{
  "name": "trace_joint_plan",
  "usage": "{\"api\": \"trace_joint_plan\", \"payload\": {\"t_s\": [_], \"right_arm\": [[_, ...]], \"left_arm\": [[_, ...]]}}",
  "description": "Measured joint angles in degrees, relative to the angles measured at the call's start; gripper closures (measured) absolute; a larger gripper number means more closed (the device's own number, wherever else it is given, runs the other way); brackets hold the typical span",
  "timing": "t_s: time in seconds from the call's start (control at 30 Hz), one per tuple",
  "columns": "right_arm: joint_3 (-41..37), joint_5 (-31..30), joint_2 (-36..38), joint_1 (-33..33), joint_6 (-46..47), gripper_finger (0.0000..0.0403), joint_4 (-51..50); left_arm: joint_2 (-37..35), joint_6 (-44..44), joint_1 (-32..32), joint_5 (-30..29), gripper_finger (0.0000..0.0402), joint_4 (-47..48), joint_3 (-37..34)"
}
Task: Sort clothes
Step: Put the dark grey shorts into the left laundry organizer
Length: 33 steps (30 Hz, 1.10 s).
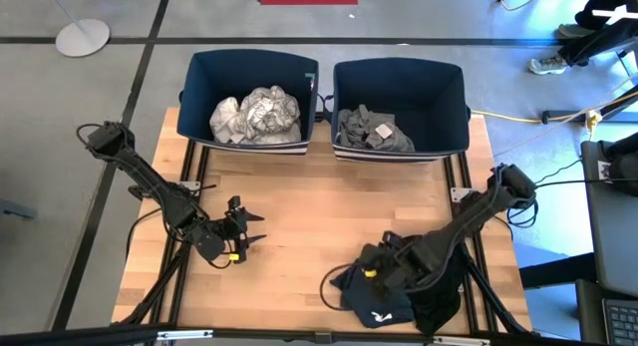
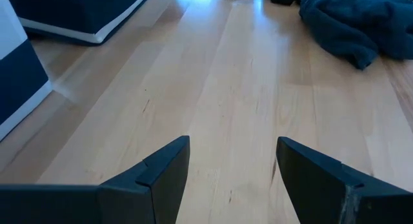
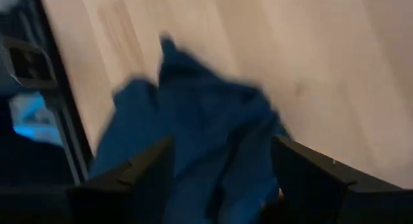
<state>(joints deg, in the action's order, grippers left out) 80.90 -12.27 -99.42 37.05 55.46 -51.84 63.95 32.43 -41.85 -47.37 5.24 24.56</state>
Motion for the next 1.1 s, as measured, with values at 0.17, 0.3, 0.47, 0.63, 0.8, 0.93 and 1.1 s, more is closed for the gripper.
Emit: {"api": "trace_joint_plan", "payload": {"t_s": [0.17, 0.3, 0.47, 0.63, 0.8, 0.93, 1.1], "right_arm": [[0.0, 2.88, -2.1, 1.73, 4.58, 0.015, -4.7], [0.0, 2.66, -2.46, 2.96, 6.29, 0.015, -6.04], [-2.96, 2.57, -2.49, 3.53, 7.72, 0.015, -2.81], [-8.48, 4.41, -2.51, 3.49, 8.75, 0.015, 2.36], [-13.13, 4.36, -2.53, 3.49, 8.64, 0.015, 9.13], [-16.63, 3.88, -2.53, 3.49, 8.62, 0.015, 11.93], [-20.14, 3.89, -2.51, 3.46, 8.77, 0.0168, 14.67]], "left_arm": [[0.0, -0.36, 0.0, -0.32, 0.0179, -0.19, 0.0], [0.01, -0.4, 0.0, -0.46, 0.0179, -0.28, 0.0], [0.0, -1.08, 0.0, -0.46, 0.0179, -0.3, 0.0], [0.01, -1.09, 0.0, -0.46, 0.0179, -0.32, 0.0], [0.01, -1.08, 0.0, -0.46, 0.0179, -0.29, 0.0], [-0.01, -0.98, 0.0, -0.98, 0.0179, -0.25, 0.0], [0.01, -0.93, 0.0, -1.05, 0.0179, -0.25, 0.0]]}}
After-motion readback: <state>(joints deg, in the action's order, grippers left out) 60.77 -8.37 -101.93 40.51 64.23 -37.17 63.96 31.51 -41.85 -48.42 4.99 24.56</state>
